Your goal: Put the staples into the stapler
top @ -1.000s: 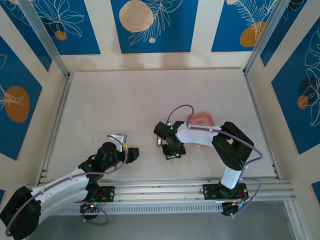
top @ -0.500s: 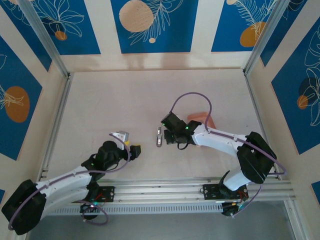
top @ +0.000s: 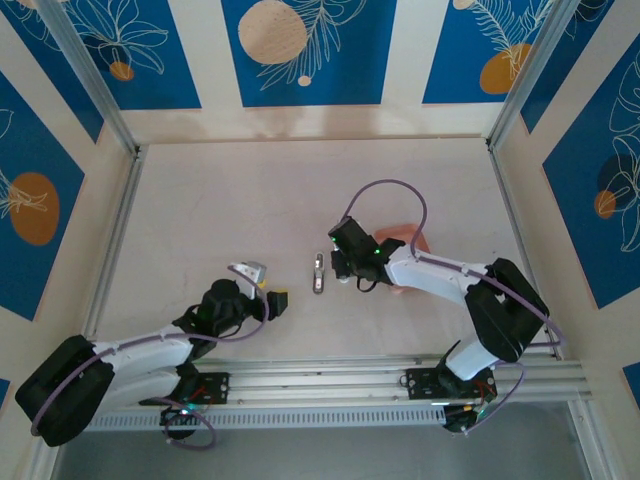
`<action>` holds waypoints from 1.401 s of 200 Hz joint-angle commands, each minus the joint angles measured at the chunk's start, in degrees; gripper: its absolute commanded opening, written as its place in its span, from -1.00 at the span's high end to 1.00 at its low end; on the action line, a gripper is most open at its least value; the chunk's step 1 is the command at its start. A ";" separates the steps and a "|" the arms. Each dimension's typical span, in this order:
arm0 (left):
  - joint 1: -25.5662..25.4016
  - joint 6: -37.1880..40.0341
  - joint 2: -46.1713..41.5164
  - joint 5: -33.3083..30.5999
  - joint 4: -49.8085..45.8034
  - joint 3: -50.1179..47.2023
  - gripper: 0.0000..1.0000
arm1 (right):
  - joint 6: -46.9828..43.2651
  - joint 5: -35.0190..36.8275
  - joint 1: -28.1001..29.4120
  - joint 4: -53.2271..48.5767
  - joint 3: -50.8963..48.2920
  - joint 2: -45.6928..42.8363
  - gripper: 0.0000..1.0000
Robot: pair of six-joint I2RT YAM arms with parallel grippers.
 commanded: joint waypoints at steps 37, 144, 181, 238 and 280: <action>0.51 1.52 -0.21 0.01 1.54 0.41 -0.54 | -1.62 -1.66 -1.14 3.35 -1.13 2.79 0.63; 0.51 1.53 0.08 0.08 1.11 0.80 -0.54 | -1.49 -2.05 -1.47 4.35 -2.02 4.85 0.63; 0.50 1.70 0.38 0.03 1.23 1.01 -0.54 | -1.40 -2.39 -1.35 4.52 -2.71 5.12 0.64; 0.45 1.52 1.71 0.51 2.03 1.22 -0.54 | -1.79 -1.20 -0.57 4.09 -3.68 4.60 0.64; 0.45 1.35 2.34 0.71 2.82 1.27 -0.54 | -3.04 -0.16 0.07 4.20 -4.02 2.43 0.64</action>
